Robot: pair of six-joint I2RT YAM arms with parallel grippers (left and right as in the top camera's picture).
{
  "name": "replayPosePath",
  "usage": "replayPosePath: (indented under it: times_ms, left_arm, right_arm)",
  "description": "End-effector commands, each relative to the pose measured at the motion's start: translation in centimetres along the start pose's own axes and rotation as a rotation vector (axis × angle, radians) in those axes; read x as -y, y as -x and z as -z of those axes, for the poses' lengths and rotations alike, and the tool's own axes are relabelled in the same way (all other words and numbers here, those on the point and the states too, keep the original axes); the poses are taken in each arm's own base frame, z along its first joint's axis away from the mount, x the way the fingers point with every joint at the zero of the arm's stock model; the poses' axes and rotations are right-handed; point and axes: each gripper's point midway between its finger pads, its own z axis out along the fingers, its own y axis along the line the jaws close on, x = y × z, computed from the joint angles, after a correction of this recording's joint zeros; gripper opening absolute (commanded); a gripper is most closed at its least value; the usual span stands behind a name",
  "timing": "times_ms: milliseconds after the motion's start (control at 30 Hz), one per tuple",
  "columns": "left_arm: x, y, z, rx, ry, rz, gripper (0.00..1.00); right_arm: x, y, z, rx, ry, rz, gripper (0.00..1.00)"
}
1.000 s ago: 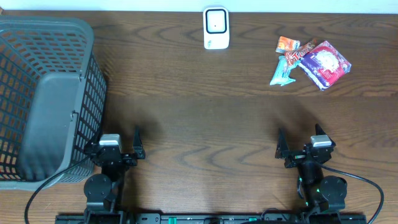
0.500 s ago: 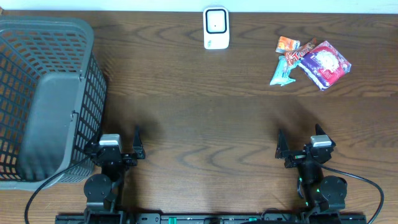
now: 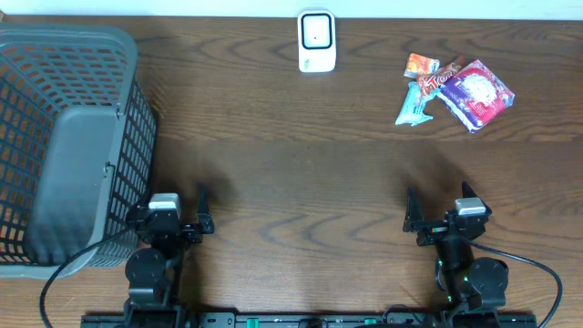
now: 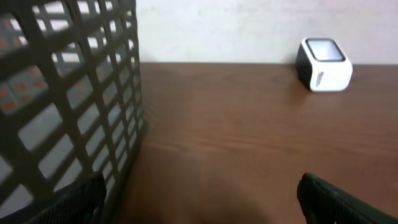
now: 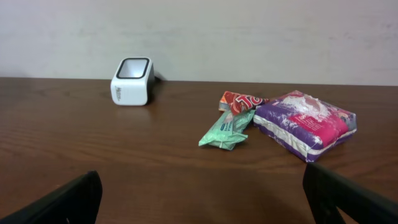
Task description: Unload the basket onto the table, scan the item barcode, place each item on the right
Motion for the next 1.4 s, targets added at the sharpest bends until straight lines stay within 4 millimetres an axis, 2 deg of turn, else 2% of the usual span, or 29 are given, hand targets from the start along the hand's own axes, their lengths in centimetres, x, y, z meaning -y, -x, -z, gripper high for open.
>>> replayPosePath:
  times_ms: [0, 267, 467, 500, 533, 567, 733, 933, 1367]
  left_arm:
    - [-0.5, -2.6, -0.2, -0.091, 0.029, -0.014, 0.98]
    - [-0.7, -4.6, -0.5, -0.180, 0.040, -0.020, 0.98]
    - [-0.7, -4.6, -0.5, -0.182, 0.040, -0.020, 0.98]
    - [-0.7, -4.6, -0.5, -0.182, 0.040, -0.020, 0.96]
    - [-0.7, -4.6, -0.5, -0.180, 0.040, -0.020, 0.83]
    - [-0.7, -4.5, -0.5, -0.177, 0.040, -0.020, 0.98]
    - [-0.7, -3.5, -0.4, -0.132, 0.040, -0.017, 0.98]
    - [-0.6, 0.2, 0.4, 0.036, 0.036, -0.040, 0.98]
    - [-0.5, 0.1, 0.4, 0.028, 0.032, -0.061, 0.98]
  right_arm:
    - [0.1, -0.1, 0.0, 0.001, -0.006, -0.011, 0.99]
    - [0.1, -0.1, 0.0, 0.001, -0.006, -0.011, 0.99]
    - [0.1, -0.1, 0.0, 0.001, -0.006, -0.011, 0.99]
    - [0.1, -0.1, 0.0, 0.001, -0.006, -0.011, 0.99]
    - [0.1, -0.1, 0.0, 0.001, -0.006, -0.011, 0.99]
    - [0.1, -0.1, 0.0, 0.001, -0.006, -0.011, 0.99]
    - [0.1, -0.1, 0.0, 0.001, -0.006, -0.011, 0.99]
    - [0.1, -0.1, 0.0, 0.001, -0.006, -0.011, 0.99]
    - [0.1, -0.1, 0.0, 0.001, -0.006, -0.011, 0.99]
